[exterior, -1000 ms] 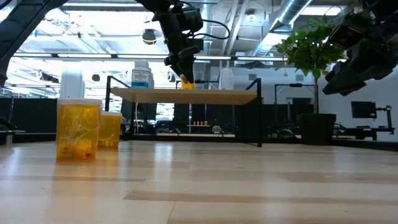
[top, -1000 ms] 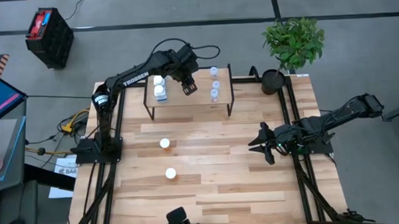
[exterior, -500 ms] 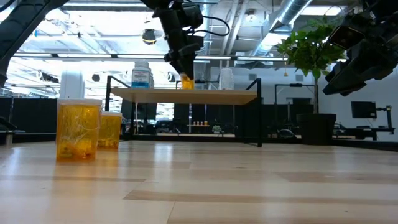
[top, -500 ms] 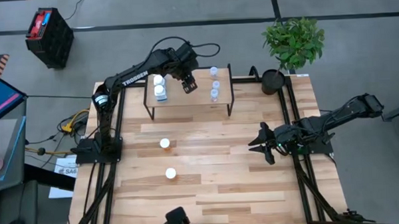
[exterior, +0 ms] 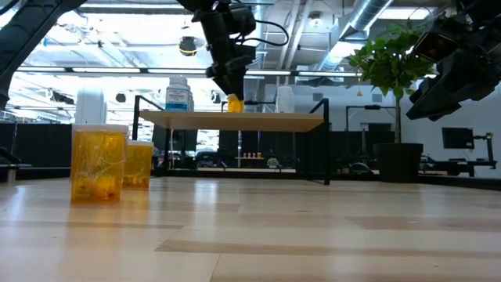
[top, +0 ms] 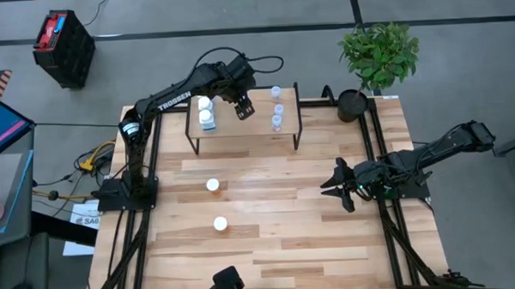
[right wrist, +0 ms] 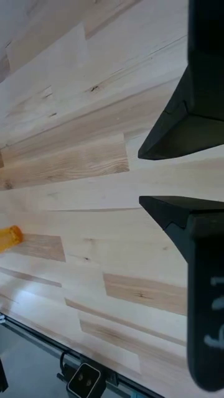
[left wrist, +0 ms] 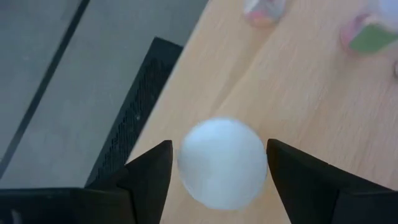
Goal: Pick and place medicine bottles onto shelf by color
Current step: Put the middle right orange pill bottle on the shelf, then put the top orange pill bottle on the shelf aligned with the other orange pill bottle
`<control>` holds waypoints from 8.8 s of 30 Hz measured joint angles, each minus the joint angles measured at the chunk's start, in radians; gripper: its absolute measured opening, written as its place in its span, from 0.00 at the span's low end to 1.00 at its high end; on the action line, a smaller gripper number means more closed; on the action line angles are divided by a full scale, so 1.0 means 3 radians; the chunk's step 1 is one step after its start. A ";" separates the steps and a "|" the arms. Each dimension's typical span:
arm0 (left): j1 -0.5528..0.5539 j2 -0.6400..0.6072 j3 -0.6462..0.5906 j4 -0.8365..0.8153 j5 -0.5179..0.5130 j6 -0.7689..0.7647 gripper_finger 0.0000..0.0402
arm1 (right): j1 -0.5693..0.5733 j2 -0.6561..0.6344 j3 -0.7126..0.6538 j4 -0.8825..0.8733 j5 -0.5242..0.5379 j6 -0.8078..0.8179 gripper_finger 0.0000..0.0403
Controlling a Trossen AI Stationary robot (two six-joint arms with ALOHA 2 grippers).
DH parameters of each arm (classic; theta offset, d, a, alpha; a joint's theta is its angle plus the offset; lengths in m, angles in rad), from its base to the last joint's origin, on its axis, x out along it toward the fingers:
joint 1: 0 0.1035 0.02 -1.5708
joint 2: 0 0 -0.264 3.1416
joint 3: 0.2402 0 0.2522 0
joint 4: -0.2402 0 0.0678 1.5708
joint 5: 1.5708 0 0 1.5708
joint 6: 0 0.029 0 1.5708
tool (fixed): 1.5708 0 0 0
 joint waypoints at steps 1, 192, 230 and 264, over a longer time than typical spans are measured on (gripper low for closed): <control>0.0000 0.0000 0.0000 0.0045 0.0000 0.0015 0.62 | 0.0000 0.0000 0.0000 0.0000 -0.0001 0.0000 0.31; -0.0394 0.0067 0.0399 -0.1101 0.0272 0.0198 0.47 | 0.0000 0.0003 0.0000 -0.0069 0.0004 0.0509 0.31; -0.0278 0.0434 0.0783 -0.1323 0.0127 0.0197 0.65 | 0.0000 0.0003 0.0000 -0.0160 0.0004 0.0514 0.31; -0.0591 0.0262 0.1117 -0.1672 0.0370 0.0226 0.72 | 0.0000 0.0002 0.0000 -0.0160 0.0004 0.0512 0.31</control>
